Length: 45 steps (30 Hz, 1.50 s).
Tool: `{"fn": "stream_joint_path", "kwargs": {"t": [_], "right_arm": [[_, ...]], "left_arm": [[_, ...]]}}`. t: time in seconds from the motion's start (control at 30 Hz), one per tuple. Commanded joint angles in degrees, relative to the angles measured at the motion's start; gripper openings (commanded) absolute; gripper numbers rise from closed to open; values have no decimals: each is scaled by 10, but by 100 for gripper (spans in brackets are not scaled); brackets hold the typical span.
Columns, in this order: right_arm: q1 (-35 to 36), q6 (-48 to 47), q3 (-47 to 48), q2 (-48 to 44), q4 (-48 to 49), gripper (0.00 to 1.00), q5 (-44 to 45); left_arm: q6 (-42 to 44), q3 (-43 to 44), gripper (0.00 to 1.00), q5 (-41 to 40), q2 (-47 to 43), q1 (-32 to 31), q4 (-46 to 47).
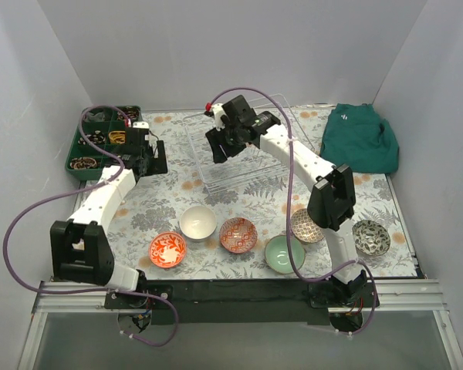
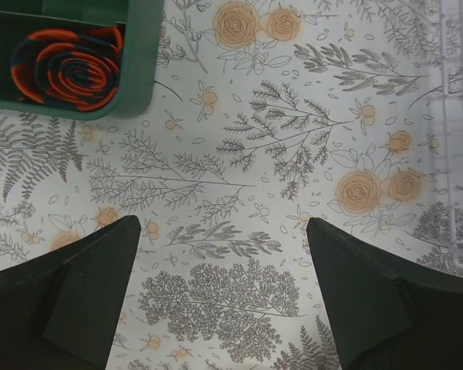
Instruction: Load the bowls into the dish rack
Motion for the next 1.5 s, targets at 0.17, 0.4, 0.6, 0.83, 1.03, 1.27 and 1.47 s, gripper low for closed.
{"fn": "stream_joint_path", "kwargs": {"t": [0.17, 0.4, 0.6, 0.83, 1.03, 1.27, 1.47], "right_arm": [[62, 57, 99, 58, 19, 62, 50], [70, 63, 136, 106, 32, 59, 66], [72, 54, 158, 141, 42, 54, 69], [78, 38, 120, 120, 34, 33, 89], [86, 17, 60, 55, 12, 14, 103], [91, -25, -42, -39, -21, 1, 145], [91, -110, -104, -88, -52, 1, 148]], "left_arm": [[-52, 20, 91, 28, -83, 123, -66], [-38, -6, 91, 39, -136, 145, -91], [-36, -21, 91, 47, -153, 144, -96], [-36, -28, 91, 58, -161, 144, -97], [-31, -16, 91, 79, -157, 145, -94], [-16, -26, 89, 116, -160, 145, -53], [9, -39, 89, 164, -154, 145, -16]]}}
